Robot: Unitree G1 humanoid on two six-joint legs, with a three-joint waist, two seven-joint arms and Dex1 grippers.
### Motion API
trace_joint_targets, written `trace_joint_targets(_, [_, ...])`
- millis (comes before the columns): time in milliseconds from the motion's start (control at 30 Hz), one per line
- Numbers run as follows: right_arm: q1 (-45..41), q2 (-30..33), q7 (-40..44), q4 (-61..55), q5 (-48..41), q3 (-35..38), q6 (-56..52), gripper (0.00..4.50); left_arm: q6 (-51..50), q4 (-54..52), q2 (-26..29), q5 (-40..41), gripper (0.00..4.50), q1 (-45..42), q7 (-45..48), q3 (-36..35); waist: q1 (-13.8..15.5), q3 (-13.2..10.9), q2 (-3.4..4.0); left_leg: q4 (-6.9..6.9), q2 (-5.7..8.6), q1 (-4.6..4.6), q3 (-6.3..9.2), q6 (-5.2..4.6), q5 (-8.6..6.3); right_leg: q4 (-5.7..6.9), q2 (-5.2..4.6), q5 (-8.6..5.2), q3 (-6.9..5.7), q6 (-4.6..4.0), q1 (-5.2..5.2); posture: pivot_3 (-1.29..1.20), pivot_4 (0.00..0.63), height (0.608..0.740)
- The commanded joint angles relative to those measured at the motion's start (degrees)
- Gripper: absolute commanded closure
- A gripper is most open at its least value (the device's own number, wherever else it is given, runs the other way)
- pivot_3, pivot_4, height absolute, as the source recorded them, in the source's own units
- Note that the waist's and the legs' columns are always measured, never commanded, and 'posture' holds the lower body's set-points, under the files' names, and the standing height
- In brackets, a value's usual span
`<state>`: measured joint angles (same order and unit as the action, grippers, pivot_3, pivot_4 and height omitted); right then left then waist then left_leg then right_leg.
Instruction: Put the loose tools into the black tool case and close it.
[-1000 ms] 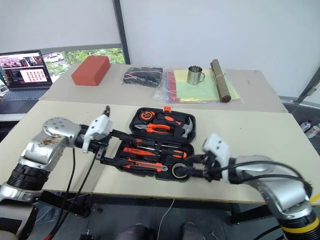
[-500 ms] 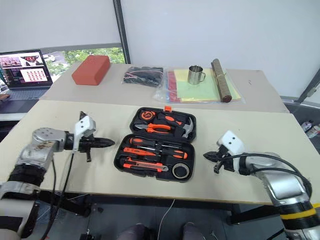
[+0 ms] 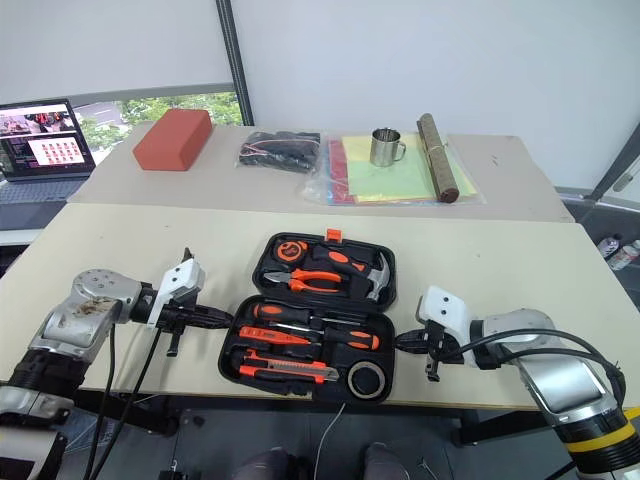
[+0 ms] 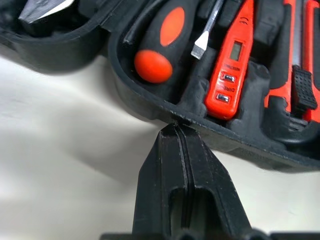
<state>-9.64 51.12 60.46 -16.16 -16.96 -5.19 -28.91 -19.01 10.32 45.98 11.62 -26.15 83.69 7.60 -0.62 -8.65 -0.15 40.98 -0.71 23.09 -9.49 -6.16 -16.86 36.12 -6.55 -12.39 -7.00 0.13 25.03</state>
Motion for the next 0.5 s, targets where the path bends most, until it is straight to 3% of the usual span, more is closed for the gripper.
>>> trace_joint_targets(33, [0.89, -2.35, -4.96, -2.77, -0.08, 3.26, 0.00, 4.50, -0.80, -3.93, -0.80, 2.41, 4.46, 1.81, -0.49, -0.28, -0.01, 0.00, 0.00, 0.01, -0.01, -0.01, 0.01, 0.02, -0.01, 0.00, -0.03, -0.03, 0.01, 0.04, 0.00, 0.00, 0.150, 0.736])
trace_joint_targets(300, [4.65, -0.17, -4.58, -5.39, -5.98, 11.01, -6.58, 4.50, -1.05, 1.92, 1.04, 1.44, 4.46, 0.65, -2.89, -2.35, 0.31, 0.00, -0.01, 0.09, 0.00, 0.00, 0.04, 0.45, -0.09, 0.08, -0.42, 0.21, 0.01, -0.33, 0.03, 0.00, 0.150, 0.736])
trace_joint_targets(400, [1.72, -1.79, -6.86, -4.88, -11.67, 14.81, -13.25, 3.70, -4.11, 9.39, 1.72, 1.99, 3.76, -4.65, -4.01, -3.89, 0.28, -0.01, -0.01, 0.09, -0.02, -0.01, 0.04, 0.27, 0.02, 0.08, -0.38, 0.22, -0.03, -0.34, 0.03, 0.00, 0.150, 0.736])
trace_joint_targets(500, [-5.18, -5.75, -12.26, -2.45, -17.49, 17.85, -22.07, 2.60, -12.36, 16.47, -0.18, 3.39, 2.55, -12.74, -8.05, -5.57, 0.25, -0.04, -0.07, 0.10, -0.03, 0.02, 0.06, 0.18, 0.11, 0.10, -0.35, 0.30, -0.05, -0.45, 0.06, 0.00, 0.150, 0.736])
